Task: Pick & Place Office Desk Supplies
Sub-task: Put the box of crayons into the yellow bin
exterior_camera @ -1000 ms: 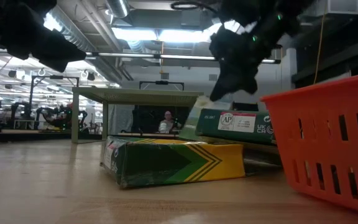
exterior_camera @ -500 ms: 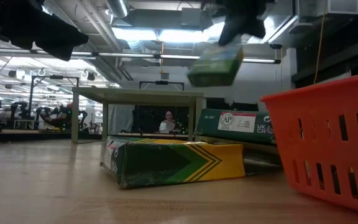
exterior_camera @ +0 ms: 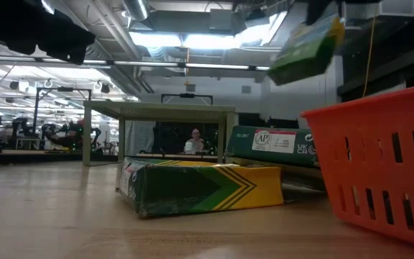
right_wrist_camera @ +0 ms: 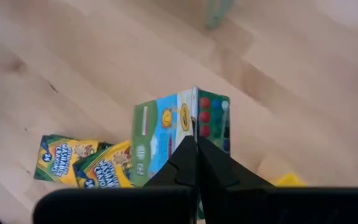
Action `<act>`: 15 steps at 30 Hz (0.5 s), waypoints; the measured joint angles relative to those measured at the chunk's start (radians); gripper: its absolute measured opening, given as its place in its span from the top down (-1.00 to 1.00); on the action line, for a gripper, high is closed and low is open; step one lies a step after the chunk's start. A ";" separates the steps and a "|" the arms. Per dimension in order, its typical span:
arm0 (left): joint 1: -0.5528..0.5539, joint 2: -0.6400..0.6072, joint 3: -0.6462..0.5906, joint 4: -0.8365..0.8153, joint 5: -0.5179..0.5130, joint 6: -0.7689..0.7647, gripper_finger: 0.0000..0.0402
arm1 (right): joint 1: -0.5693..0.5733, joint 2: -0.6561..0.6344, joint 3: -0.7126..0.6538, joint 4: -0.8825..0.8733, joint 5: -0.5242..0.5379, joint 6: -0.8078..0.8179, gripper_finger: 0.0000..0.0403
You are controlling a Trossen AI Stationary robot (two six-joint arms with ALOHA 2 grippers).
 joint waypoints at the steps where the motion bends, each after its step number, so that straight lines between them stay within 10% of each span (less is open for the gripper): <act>1: 0.000 0.000 0.000 0.000 0.009 0.001 0.45 | 0.022 0.000 0.000 -0.014 0.013 0.055 1.00; 15: 0.000 0.000 0.000 0.003 0.118 0.078 0.45 | 0.217 -0.002 0.000 -0.233 0.008 0.636 1.00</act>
